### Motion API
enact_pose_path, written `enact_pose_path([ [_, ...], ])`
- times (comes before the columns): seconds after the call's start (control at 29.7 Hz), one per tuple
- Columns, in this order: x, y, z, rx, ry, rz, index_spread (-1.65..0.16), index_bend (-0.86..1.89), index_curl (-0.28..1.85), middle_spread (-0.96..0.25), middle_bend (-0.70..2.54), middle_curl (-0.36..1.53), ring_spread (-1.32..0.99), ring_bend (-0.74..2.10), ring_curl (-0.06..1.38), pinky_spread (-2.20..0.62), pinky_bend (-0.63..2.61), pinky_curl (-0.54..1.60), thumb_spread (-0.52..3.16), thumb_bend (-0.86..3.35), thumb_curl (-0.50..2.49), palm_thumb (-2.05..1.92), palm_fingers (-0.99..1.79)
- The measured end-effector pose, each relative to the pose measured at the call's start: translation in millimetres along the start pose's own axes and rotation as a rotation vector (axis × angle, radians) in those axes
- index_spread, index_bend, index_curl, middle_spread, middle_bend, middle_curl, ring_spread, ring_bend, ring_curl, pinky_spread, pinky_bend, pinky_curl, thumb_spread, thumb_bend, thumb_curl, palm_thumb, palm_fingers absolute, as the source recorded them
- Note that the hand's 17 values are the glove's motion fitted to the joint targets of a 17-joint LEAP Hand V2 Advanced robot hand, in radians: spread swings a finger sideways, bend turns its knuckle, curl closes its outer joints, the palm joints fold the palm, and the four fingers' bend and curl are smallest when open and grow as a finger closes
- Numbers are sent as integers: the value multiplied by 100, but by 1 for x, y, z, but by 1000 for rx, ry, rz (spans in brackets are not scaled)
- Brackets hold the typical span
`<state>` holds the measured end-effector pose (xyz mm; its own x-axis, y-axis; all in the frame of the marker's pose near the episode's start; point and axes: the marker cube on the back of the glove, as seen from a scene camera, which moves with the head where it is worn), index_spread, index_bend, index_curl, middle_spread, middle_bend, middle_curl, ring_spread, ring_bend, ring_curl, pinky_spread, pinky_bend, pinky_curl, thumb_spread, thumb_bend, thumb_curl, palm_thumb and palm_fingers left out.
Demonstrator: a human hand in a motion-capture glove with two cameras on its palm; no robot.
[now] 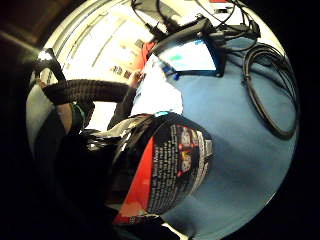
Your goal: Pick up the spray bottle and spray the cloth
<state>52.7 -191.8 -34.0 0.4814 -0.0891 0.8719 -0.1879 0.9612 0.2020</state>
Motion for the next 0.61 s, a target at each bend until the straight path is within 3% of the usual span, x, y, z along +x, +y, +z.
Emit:
enact_pose_path([
  [0.44,-40,7,39,-556,313,542,-24,31,59,-13,68,60,-17,70,53,-22,45,46,64,0,78,100,130],
  [0.61,-42,-4,53,-678,432,708,-24,29,60,-12,68,60,-16,71,53,-21,45,46,68,0,80,101,128],
])
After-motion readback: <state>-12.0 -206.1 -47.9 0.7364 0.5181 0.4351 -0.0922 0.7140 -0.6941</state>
